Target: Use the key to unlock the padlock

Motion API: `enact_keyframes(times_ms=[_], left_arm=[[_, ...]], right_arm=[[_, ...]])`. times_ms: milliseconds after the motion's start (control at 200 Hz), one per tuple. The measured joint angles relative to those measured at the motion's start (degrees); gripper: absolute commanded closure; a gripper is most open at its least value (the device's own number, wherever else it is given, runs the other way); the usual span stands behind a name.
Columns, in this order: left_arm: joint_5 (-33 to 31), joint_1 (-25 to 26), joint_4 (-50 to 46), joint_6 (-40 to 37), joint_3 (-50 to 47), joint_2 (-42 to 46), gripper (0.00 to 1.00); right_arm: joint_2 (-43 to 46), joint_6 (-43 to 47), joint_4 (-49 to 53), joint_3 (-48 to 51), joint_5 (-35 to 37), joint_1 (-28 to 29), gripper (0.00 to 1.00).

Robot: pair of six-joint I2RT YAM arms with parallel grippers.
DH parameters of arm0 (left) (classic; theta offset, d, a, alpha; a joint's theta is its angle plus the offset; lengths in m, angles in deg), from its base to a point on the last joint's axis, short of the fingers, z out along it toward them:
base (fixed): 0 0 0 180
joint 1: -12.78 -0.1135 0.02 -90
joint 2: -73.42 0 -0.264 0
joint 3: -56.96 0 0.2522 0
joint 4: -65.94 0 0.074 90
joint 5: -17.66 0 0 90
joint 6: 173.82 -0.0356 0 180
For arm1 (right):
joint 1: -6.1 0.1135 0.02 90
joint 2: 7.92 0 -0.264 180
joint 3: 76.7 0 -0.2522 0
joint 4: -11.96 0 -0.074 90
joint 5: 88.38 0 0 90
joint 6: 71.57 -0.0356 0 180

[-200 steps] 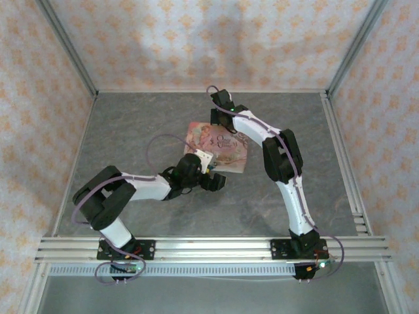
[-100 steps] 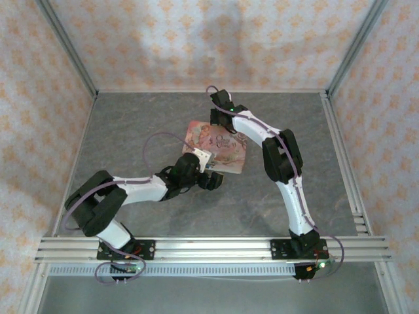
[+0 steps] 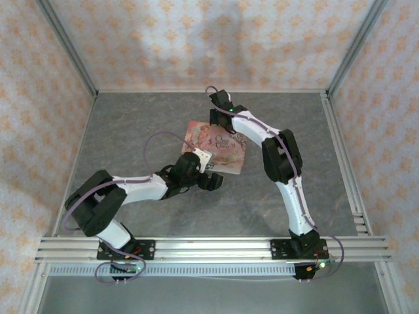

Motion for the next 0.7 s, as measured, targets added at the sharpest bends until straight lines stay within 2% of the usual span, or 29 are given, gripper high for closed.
enact_keyframes(times_ms=[215, 395, 560, 701], left_arm=[[-0.3, -0.2, -3.3, -0.4, -0.1, 3.3, 0.11], [-1.0, -0.2, -6.0, -0.4, -0.8, 5.4, 0.07], [-2.7, -0.2, -4.9, 0.0, -1.2, 4.8, 0.07], [-4.7, -0.2, -2.1, 0.0, -1.4, 0.6, 0.08]], right_arm=[[0.0, 0.0, 0.7, 0.0, -0.1, 0.4, 1.0], [-0.5, 0.3, 2.4, 0.2, 0.0, 0.7, 1.0], [-0.5, 0.4, 2.6, 0.2, 0.1, 0.6, 1.0], [-0.5, 0.4, 2.9, 0.2, 0.3, 0.6, 1.0]])
